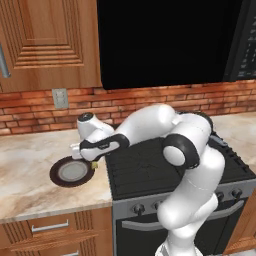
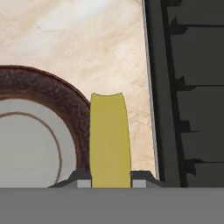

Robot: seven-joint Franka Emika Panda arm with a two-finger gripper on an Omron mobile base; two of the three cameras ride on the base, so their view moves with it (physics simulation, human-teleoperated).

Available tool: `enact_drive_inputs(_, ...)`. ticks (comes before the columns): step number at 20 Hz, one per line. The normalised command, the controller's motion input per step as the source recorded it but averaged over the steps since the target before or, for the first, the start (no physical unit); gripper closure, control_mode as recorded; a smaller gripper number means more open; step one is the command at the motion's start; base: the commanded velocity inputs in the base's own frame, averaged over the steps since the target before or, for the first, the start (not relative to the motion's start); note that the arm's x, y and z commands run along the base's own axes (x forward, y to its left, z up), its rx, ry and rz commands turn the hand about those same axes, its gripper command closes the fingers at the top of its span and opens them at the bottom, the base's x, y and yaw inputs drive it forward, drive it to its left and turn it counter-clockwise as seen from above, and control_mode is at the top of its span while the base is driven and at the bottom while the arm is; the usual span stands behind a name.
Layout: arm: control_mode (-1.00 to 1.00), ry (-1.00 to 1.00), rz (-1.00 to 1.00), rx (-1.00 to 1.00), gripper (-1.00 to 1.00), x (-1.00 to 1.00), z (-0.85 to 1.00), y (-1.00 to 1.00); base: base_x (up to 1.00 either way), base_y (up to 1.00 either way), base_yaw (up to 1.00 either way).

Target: Pick up the butter stick and place it in the pan. Then turn on the burner for the pan.

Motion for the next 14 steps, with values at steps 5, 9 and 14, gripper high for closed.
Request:
enact_drive_inputs(5, -1.0, 0.0, 0.0, 0.01, 1.0, -0.13, 0.37, -0.62, 0.0, 0.0, 0.0)
enact_drive_inputs(9, -1.0, 0.0, 0.0, 0.0, 1.0, -0.17, 0.17, -0.67, 0.0, 0.0, 0.0)
enact_drive_inputs(14, -1.0, 0.0, 0.0, 0.0, 1.0, -0.1, 0.05, -0.74, 0.0, 0.0, 0.0)
